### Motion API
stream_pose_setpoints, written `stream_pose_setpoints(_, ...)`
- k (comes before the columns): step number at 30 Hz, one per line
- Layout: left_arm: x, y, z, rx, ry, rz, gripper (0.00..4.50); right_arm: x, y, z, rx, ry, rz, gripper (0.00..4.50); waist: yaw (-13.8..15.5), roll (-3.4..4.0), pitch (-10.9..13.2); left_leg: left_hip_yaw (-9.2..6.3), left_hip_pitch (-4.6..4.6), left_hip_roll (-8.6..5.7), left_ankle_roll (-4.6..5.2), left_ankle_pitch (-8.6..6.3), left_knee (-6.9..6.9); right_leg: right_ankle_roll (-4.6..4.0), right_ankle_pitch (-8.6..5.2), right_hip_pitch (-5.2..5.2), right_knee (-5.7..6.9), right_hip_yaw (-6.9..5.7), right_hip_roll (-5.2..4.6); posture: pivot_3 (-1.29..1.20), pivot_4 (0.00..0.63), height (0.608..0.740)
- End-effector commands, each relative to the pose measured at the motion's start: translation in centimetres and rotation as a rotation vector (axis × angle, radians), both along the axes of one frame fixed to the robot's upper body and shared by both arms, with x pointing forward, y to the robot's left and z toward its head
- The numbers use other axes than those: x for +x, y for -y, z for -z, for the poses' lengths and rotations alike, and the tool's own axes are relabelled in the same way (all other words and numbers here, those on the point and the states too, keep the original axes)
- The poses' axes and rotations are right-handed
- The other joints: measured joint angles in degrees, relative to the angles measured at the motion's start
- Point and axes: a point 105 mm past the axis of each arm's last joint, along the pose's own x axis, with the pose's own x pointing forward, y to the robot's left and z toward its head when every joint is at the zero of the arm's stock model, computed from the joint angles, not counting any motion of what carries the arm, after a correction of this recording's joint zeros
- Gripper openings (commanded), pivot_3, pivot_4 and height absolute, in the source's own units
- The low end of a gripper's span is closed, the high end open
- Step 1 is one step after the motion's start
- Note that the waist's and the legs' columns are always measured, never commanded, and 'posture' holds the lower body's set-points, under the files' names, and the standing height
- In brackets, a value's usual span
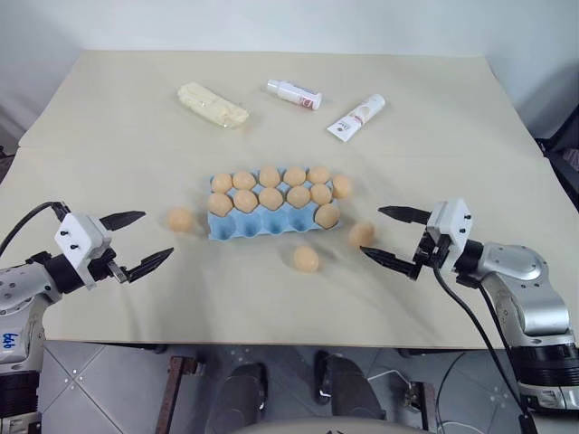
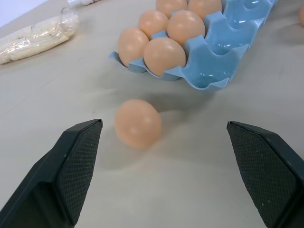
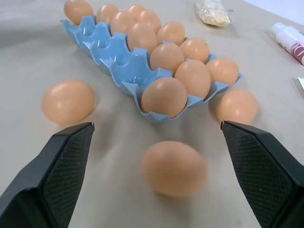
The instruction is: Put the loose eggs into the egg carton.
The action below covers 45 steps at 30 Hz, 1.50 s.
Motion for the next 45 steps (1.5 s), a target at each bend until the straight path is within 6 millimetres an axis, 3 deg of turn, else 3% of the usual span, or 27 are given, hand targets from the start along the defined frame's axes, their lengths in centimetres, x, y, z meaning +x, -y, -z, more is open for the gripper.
stream_pose_setpoints(1,0.3,0.9,-0.6,0.01,0.035,0.024,4.48,-0.5,0.3,-1.4,0.006,0.07,0.014,4.5,0.01,0.0,0.0,0.0,0.0,0.0,0.0,0.0,0.0,0.0,0.0,0.0,0.01,0.0,0.0,0.0,0.15,0.74)
stream_pose_setpoints(6,0.0,3.6,-0.7,-0.028,0.023,0.152,4.48,-1.1,2.8,-1.5,-0.009,0.088,0.117,4.5,0.27,0.0,0.0,0.01,-0.01,-0.01,0.0,0.0,0.0,0.02,0.01,0.0,-0.01,0.0,0.0,0.0,0.15,0.74)
stream_pose_setpoints(9,-0.3,5.6,-0.5,-0.03,0.01,0.251,4.48,-1.8,4.3,-0.5,-0.037,0.085,0.156,4.5,0.69,0.0,0.0,0.02,0.0,-0.02,0.01,0.0,0.01,0.03,0.02,0.04,-0.04,0.0,0.01,0.0,0.15,0.74)
stream_pose_setpoints(13,-1.4,7.2,0.5,-0.007,-0.033,0.372,4.48,-2.5,4.9,1.6,-0.062,0.028,0.166,4.5,0.78,-0.01,0.0,0.14,0.07,0.04,0.0,-0.01,0.05,0.02,0.02,0.06,0.04,0.11,0.15,0.0,0.15,0.74)
stream_pose_setpoints(19,-1.3,7.5,0.9,-0.012,-0.038,0.401,4.48,-0.9,3.5,3.3,-0.104,-0.034,0.138,4.5,0.05,0.0,0.0,0.53,0.3,0.32,-0.03,0.01,0.16,-0.12,0.22,0.08,0.13,0.5,0.49,0.0,0.15,0.74)
stream_pose_setpoints(29,-2.2,7.3,1.3,-0.022,-0.071,0.397,4.48,3.7,0.5,4.0,-0.089,-0.066,0.058,4.5,-0.16,-0.02,0.01,0.68,0.88,0.46,-0.04,0.03,0.04,-0.18,0.36,0.58,-0.12,0.68,0.61,0.0,0.15,0.74)
stream_pose_setpoints(34,-2.3,6.8,1.2,-0.026,-0.062,0.356,4.48,4.6,-1.3,4.3,-0.074,-0.063,0.004,4.5,-0.24,-0.01,0.02,0.67,0.83,0.5,-0.05,-0.04,-0.05,-0.18,0.36,0.55,-0.27,0.68,0.61,0.0,0.15,0.74)
stream_pose_setpoints(37,-2.3,6.6,1.3,-0.029,-0.059,0.338,4.5,5.1,-1.7,4.1,-0.048,-0.049,0.011,3.87,-0.21,0.0,0.02,0.67,0.81,0.52,-0.05,-0.08,-0.06,-0.18,0.36,0.55,-0.33,0.67,0.61,0.0,0.15,0.74)
stream_pose_setpoints(41,-2.2,6.5,1.4,-0.036,-0.055,0.317,4.5,4.8,-2.0,3.9,-0.043,-0.036,-0.013,2.61,-0.25,0.01,0.02,0.67,0.82,0.53,-0.07,-0.1,-0.06,-0.18,0.36,0.56,-0.34,0.67,0.61,0.0,0.15,0.74)
stream_pose_setpoints(45,-2.2,5.7,1.8,-0.036,-0.055,0.276,4.5,3.8,-3.2,1.7,0.003,-0.025,-0.084,2.39,-0.33,0.06,0.05,0.67,0.81,0.56,-0.09,-0.12,-0.1,-0.18,0.36,0.54,-0.36,0.68,0.62,0.0,0.15,0.74)
